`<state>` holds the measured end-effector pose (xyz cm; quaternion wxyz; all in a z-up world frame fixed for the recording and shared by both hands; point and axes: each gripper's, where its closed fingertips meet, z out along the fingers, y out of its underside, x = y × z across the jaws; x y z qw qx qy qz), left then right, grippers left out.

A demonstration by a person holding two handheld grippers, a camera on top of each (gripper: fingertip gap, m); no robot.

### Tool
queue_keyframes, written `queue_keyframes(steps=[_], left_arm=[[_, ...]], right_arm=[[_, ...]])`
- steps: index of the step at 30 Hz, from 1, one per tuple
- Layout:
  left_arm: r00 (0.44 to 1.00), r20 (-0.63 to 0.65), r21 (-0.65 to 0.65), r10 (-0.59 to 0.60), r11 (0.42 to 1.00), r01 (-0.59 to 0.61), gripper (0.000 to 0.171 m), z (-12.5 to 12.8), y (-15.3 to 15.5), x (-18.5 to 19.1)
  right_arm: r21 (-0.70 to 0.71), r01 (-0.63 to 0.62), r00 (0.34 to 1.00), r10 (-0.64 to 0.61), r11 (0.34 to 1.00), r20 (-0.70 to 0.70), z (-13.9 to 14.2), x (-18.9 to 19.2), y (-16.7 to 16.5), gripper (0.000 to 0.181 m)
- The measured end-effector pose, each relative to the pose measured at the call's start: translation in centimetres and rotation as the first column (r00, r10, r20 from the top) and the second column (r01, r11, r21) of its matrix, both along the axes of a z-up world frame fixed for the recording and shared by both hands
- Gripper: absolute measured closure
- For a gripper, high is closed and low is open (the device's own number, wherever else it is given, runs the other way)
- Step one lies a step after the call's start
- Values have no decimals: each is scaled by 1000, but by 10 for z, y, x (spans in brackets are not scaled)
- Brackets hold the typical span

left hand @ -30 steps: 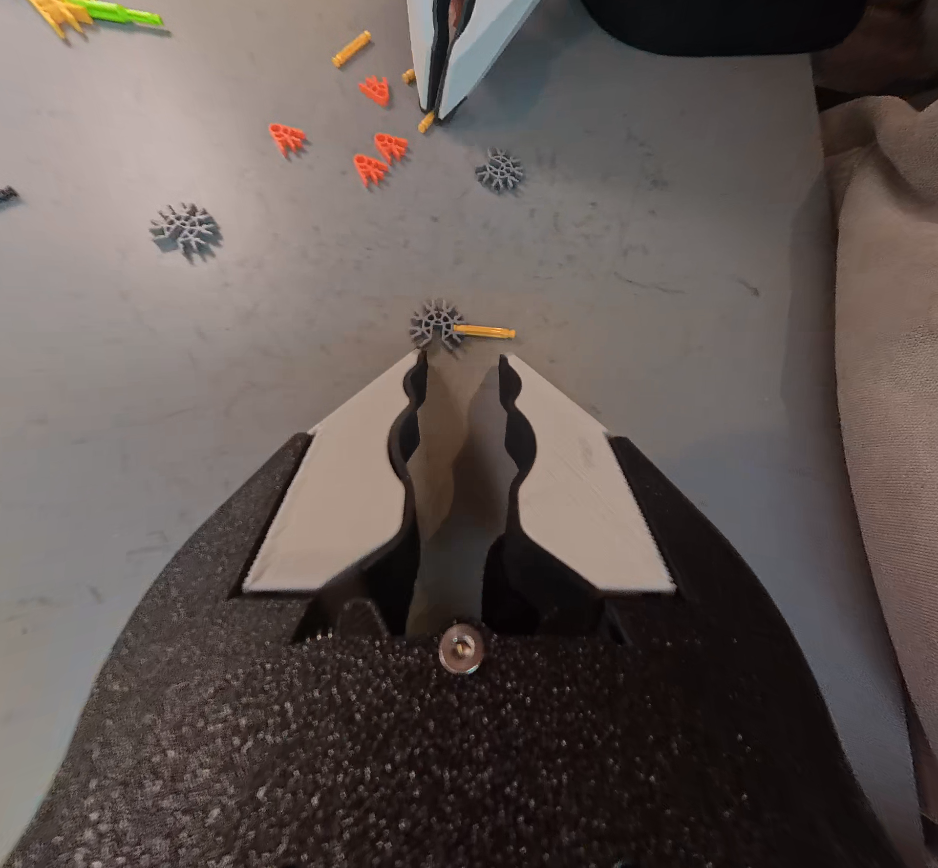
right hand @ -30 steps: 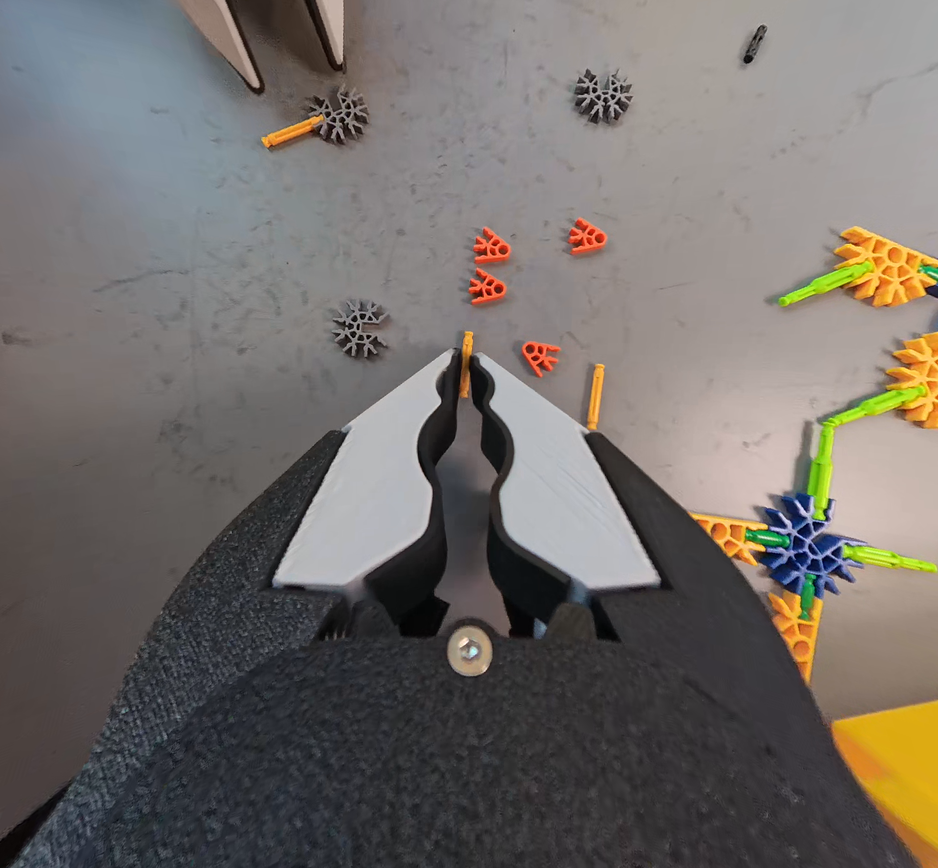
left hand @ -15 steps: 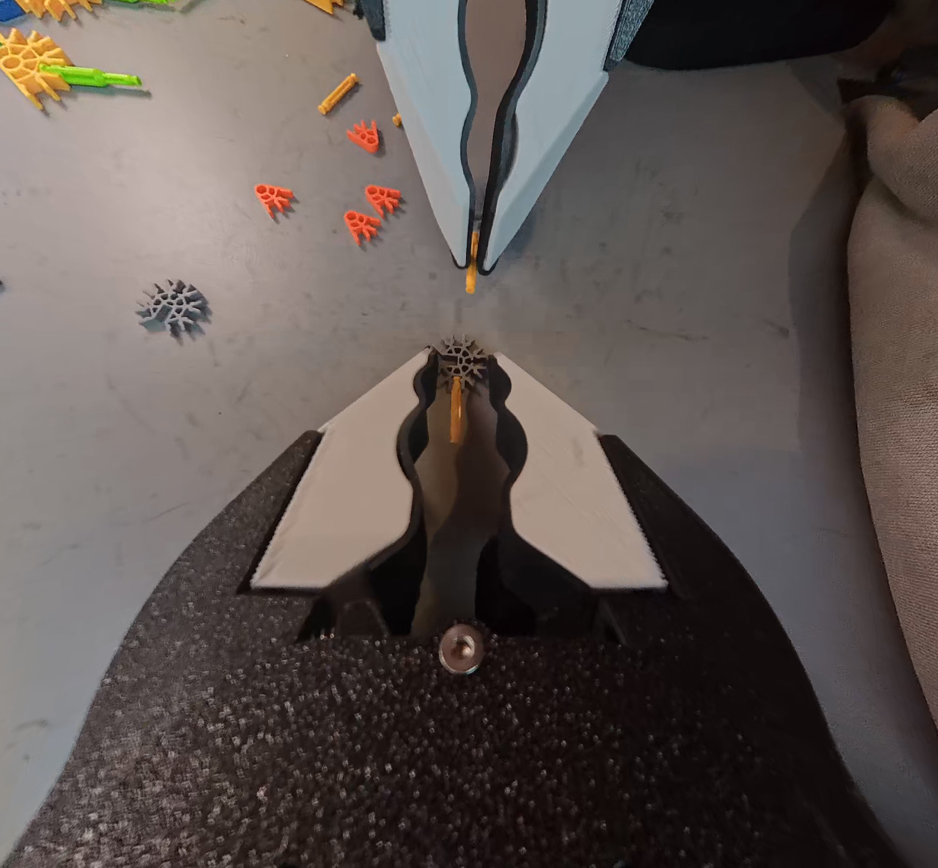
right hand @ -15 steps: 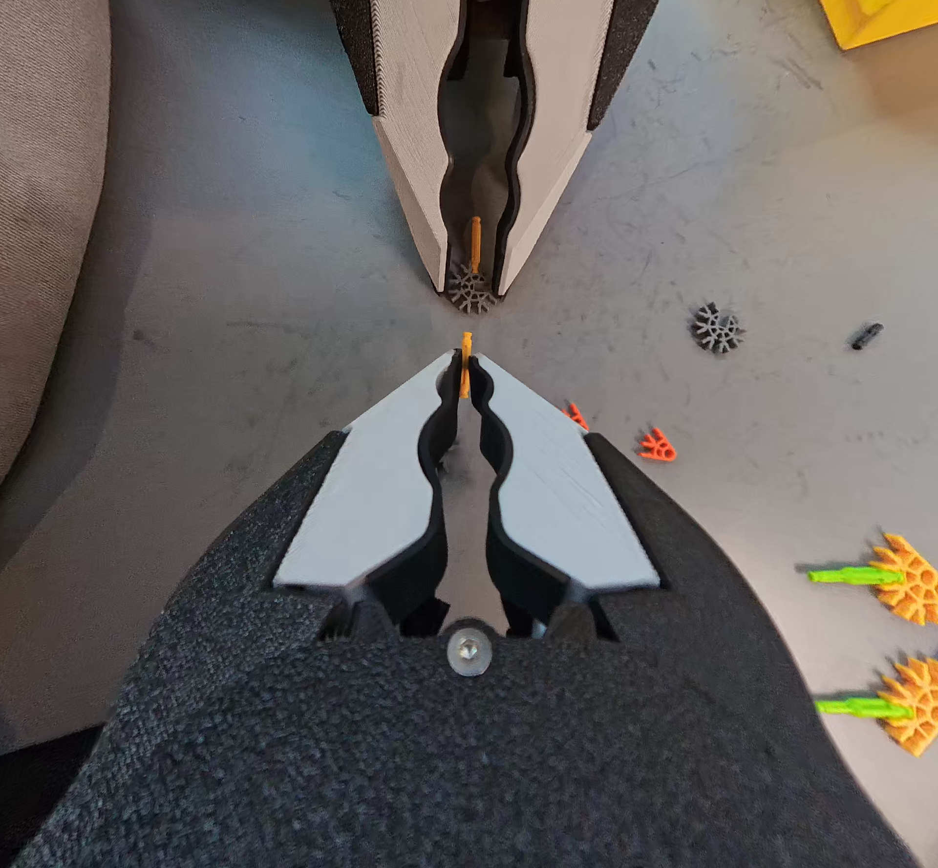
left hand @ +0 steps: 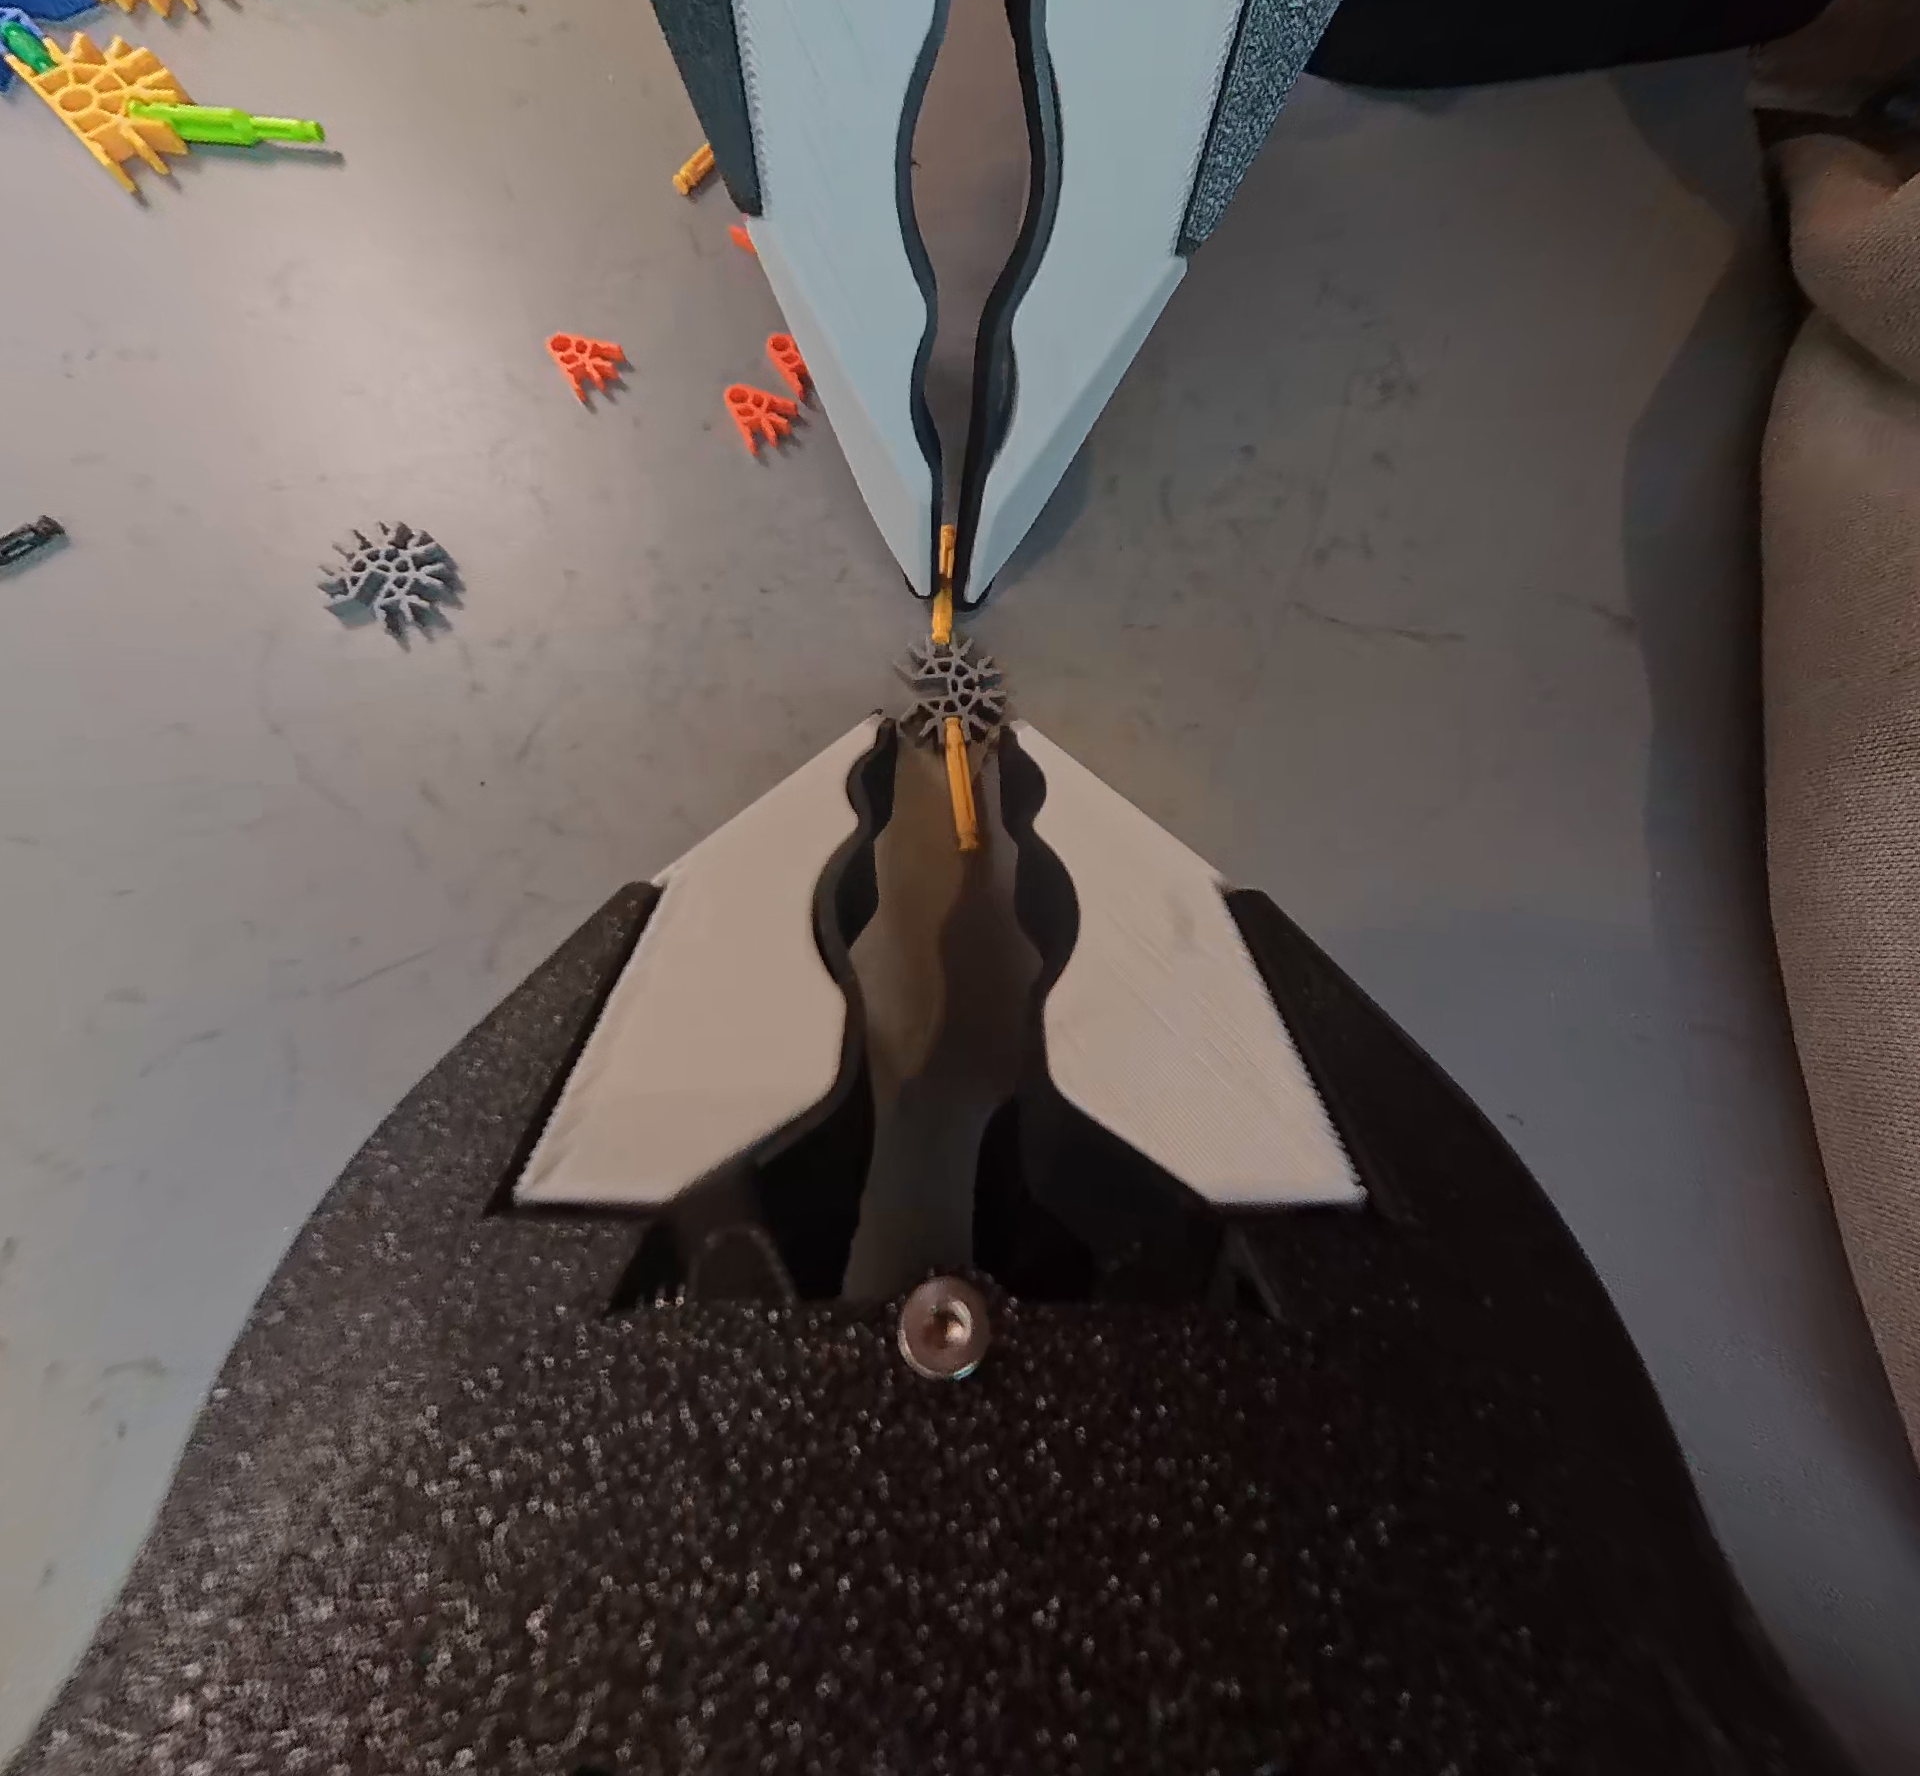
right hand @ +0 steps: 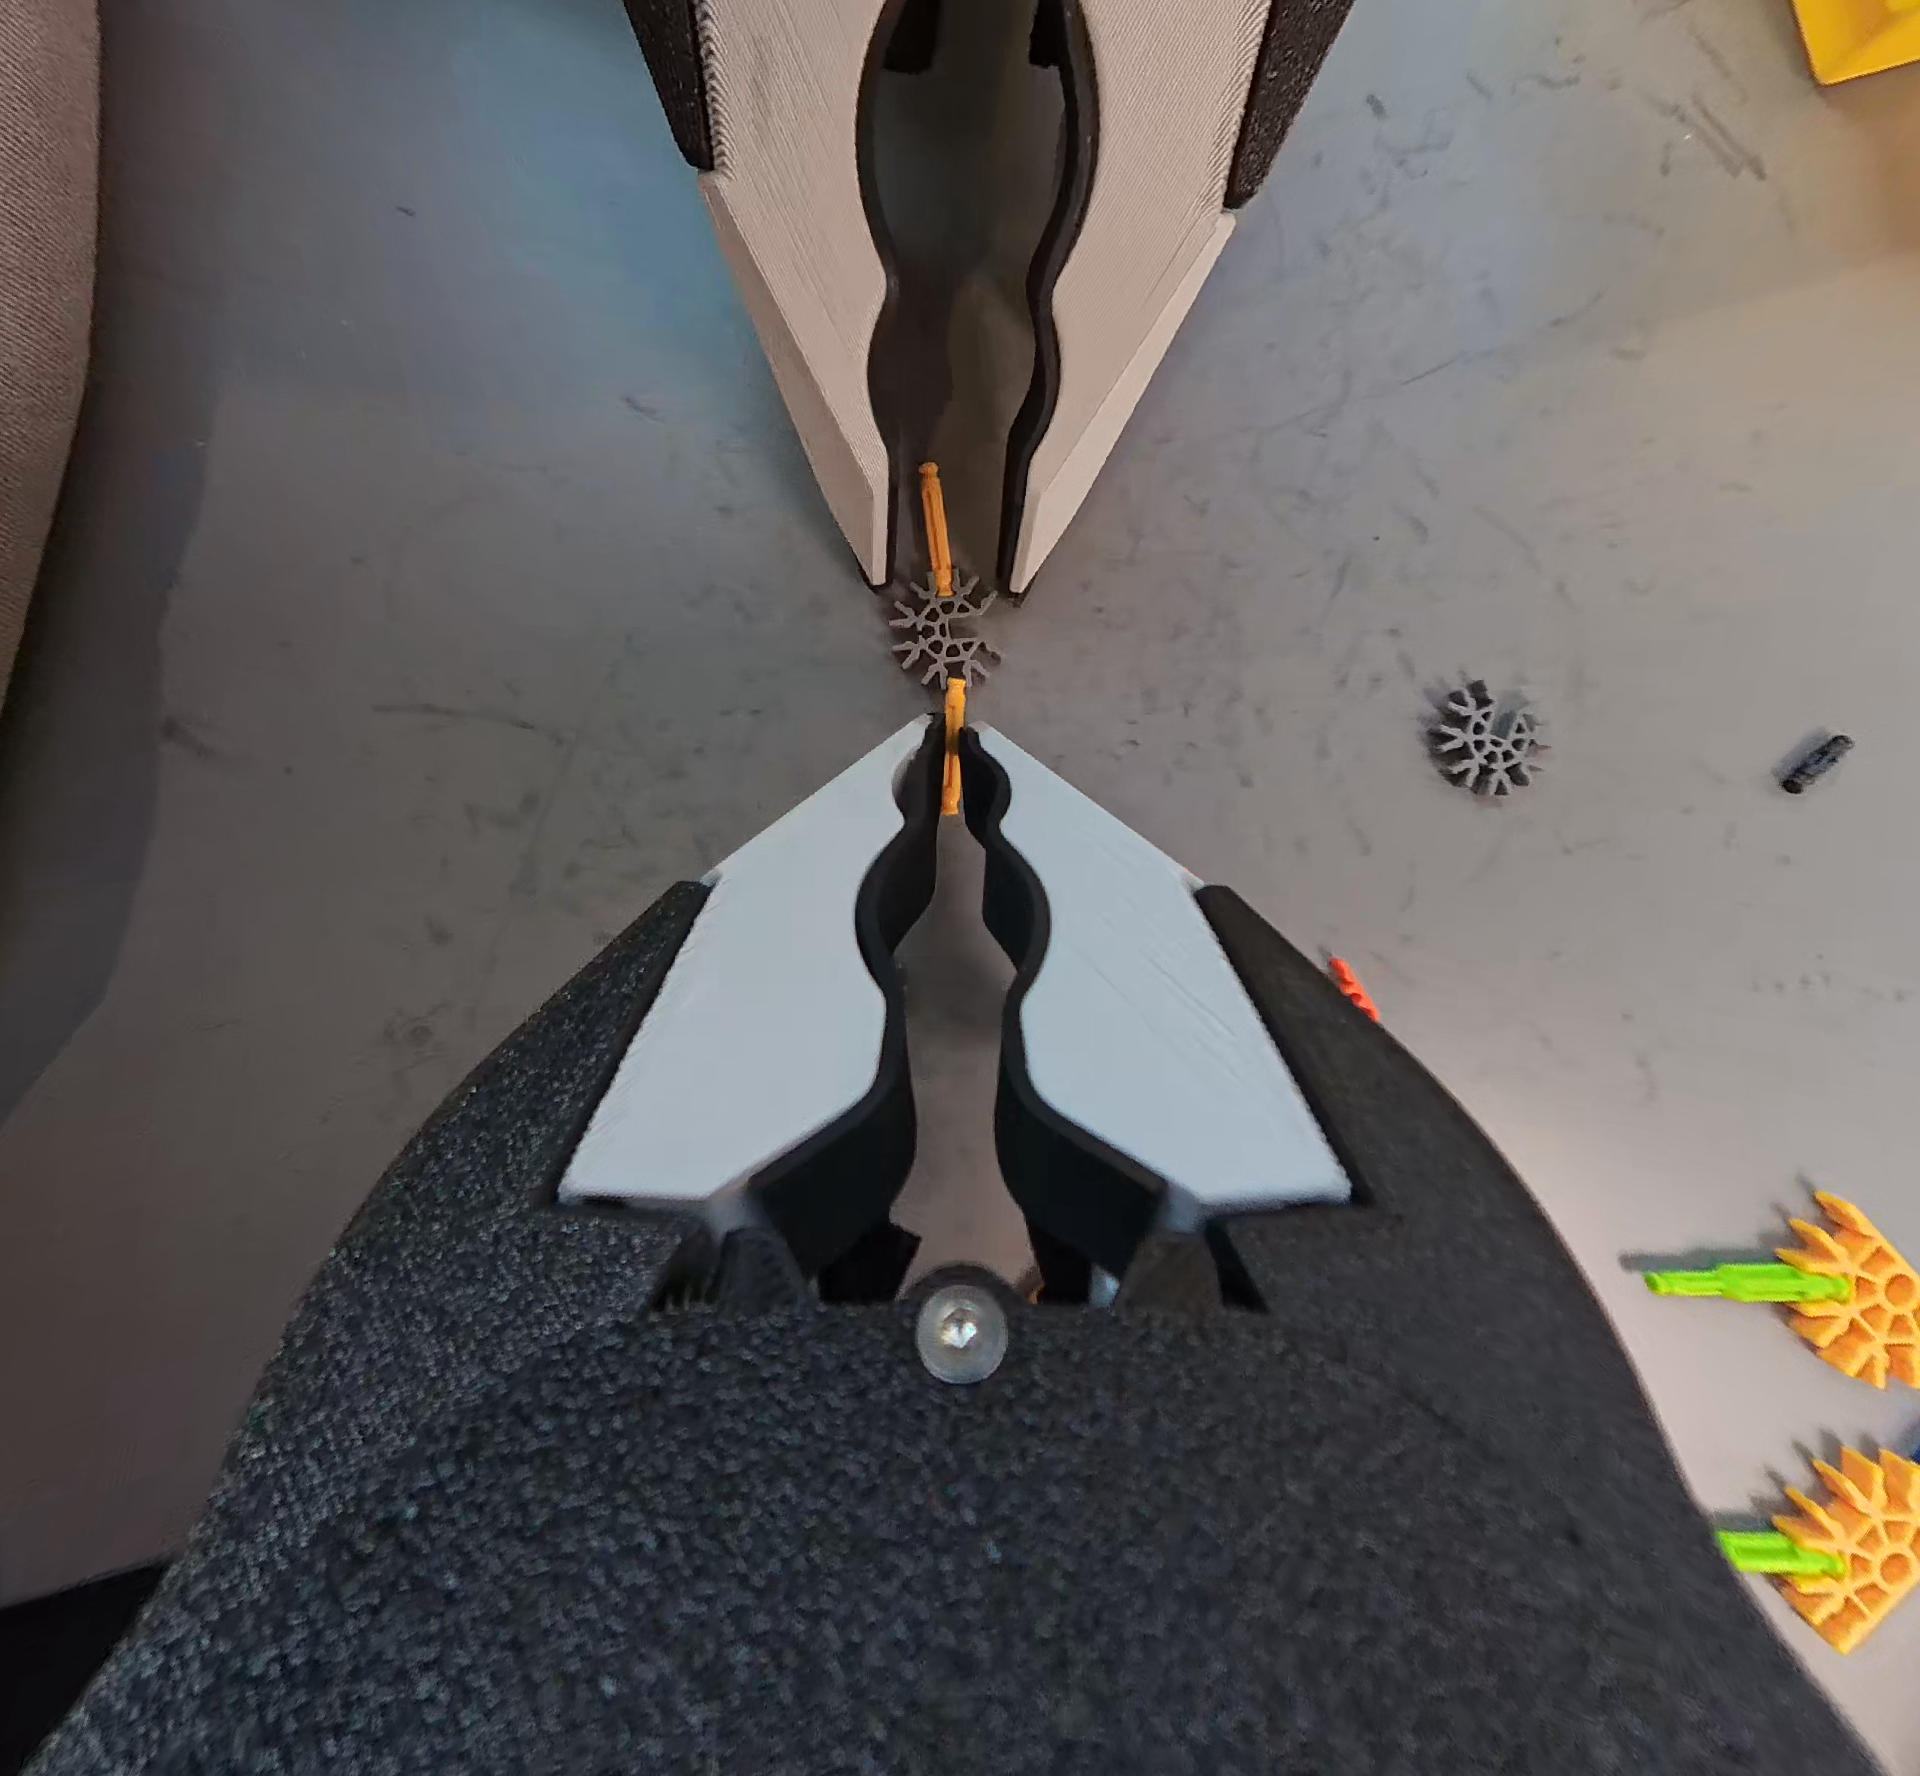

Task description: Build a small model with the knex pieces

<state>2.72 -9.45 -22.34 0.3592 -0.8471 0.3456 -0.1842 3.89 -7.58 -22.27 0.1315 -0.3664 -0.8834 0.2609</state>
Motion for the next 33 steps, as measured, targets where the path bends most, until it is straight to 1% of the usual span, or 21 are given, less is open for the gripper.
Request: queue_keyframes(steps=[10, 18, 28, 33], left_arm=[[1000, -1, 16, 19, 1000, -19, 152, 2, -1, -4], [1000, -6, 13, 18, 1000, -18, 159, 0, -1, -4], [1000, -7, 17, 20, 1000, -19, 159, 0, -1, -4], [1000, -11, 21, 20, 1000, -20, 159, 0, -1, -4]], right_arm=[[10, -8, 1000, 8, 1000, -14, 5, -2, 1, 181], [24, -39, 999, 38, 999, 5, 1, -3, -2, 181], [47, -49, 999, 48, 998, 21, -1, -2, -1, 178], [9, -41, 999, 41, 999, -4, 10, -3, -1, 177]])
